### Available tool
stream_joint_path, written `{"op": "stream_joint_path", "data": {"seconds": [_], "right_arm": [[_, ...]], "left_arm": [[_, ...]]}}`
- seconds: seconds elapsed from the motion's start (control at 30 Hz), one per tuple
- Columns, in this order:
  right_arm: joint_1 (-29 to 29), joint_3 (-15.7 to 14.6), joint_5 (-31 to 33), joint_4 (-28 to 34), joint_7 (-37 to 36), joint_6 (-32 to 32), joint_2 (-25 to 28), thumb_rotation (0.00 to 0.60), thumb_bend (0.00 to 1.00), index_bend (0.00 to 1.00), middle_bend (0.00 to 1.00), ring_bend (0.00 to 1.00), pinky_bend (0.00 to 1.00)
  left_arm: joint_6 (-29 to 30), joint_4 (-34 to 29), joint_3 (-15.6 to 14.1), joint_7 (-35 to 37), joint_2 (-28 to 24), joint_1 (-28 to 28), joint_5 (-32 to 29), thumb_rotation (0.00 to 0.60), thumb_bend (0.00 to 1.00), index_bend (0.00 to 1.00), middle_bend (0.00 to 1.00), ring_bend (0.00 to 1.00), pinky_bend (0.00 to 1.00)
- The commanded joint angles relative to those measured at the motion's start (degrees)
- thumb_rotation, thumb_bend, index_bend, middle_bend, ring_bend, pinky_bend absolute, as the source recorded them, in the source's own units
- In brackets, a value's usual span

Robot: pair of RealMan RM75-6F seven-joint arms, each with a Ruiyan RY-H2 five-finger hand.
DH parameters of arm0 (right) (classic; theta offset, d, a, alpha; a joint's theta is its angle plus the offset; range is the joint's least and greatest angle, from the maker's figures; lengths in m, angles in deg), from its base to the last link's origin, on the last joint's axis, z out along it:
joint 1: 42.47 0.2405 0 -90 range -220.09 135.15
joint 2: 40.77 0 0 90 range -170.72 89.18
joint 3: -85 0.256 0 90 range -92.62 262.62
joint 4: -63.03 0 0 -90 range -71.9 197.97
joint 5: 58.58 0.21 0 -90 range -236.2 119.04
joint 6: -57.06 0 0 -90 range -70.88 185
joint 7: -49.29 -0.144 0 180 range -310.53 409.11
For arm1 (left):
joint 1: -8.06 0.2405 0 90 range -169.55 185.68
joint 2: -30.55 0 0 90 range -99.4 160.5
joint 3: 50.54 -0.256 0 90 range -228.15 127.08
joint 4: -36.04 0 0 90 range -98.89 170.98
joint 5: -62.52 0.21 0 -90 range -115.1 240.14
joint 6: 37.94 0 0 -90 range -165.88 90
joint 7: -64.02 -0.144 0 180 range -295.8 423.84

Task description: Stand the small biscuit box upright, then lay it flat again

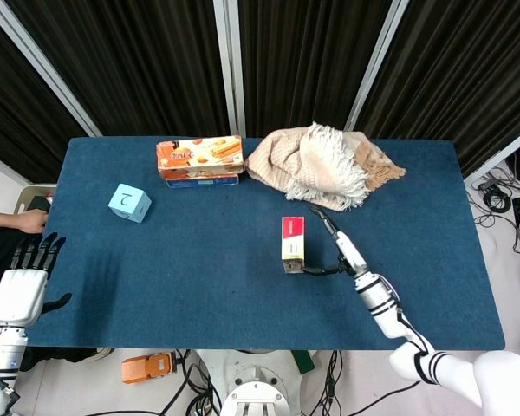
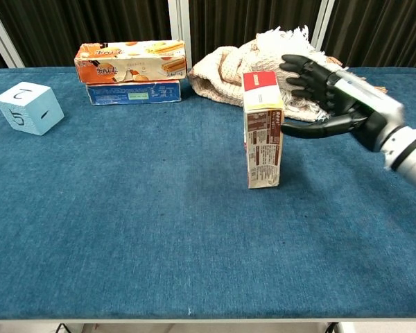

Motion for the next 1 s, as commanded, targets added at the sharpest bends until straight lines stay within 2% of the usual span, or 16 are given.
{"op": "stream_joint_path", "data": {"seconds": [0.03, 0.27, 0.37, 0.47, 0.6, 0.8, 1.0], "right_arm": [[-1.1, -0.7, -0.3, 13.2, 10.9, 0.1, 10.9, 0.512, 0.13, 0.00, 0.00, 0.00, 0.00], [0.3, 1.2, 4.4, 36.7, 30.8, -7.0, 28.3, 0.516, 0.11, 0.00, 0.00, 0.00, 0.00], [2.8, 3.0, 11.4, 46.6, 42.0, -14.2, 35.1, 0.514, 0.09, 0.00, 0.00, 0.00, 0.00], [5.9, 4.8, 20.5, 53.9, 54.1, -19.4, 39.4, 0.512, 0.06, 0.00, 0.00, 0.00, 0.00], [11.2, 6.4, 35.1, 59.7, 66.9, -22.3, 40.2, 0.510, 0.07, 0.00, 0.00, 0.00, 0.00], [20.4, 5.6, 54.1, 61.0, 82.3, -20.7, 36.1, 0.507, 0.06, 0.00, 0.00, 0.00, 0.00], [26.7, 5.3, 64.4, 60.4, 89.8, -17.2, 32.0, 0.503, 0.06, 0.00, 0.00, 0.00, 0.00]], "left_arm": [[-0.1, 0.1, 0.0, 0.1, 0.1, -0.2, 0.1, 0.600, 0.00, 0.07, 0.05, 0.00, 0.00], [-0.6, 0.1, 0.0, -0.1, 0.3, -0.7, 0.4, 0.600, 0.00, 0.07, 0.05, 0.00, 0.00], [-0.5, -0.3, 0.0, -0.4, 0.1, -0.8, 0.6, 0.600, 0.00, 0.07, 0.05, 0.00, 0.00], [-0.3, -0.6, -0.1, -0.6, 0.0, -0.7, 0.8, 0.600, 0.00, 0.07, 0.05, 0.00, 0.00], [-0.4, -0.8, -0.2, -0.8, -0.1, -0.7, 0.7, 0.600, 0.00, 0.07, 0.05, 0.00, 0.00], [-0.3, -0.5, -0.4, -0.6, -0.1, -0.5, 0.6, 0.600, 0.00, 0.07, 0.05, 0.00, 0.00], [-0.2, 0.0, -0.5, -0.1, 0.0, -0.2, 0.4, 0.600, 0.00, 0.07, 0.05, 0.00, 0.00]]}}
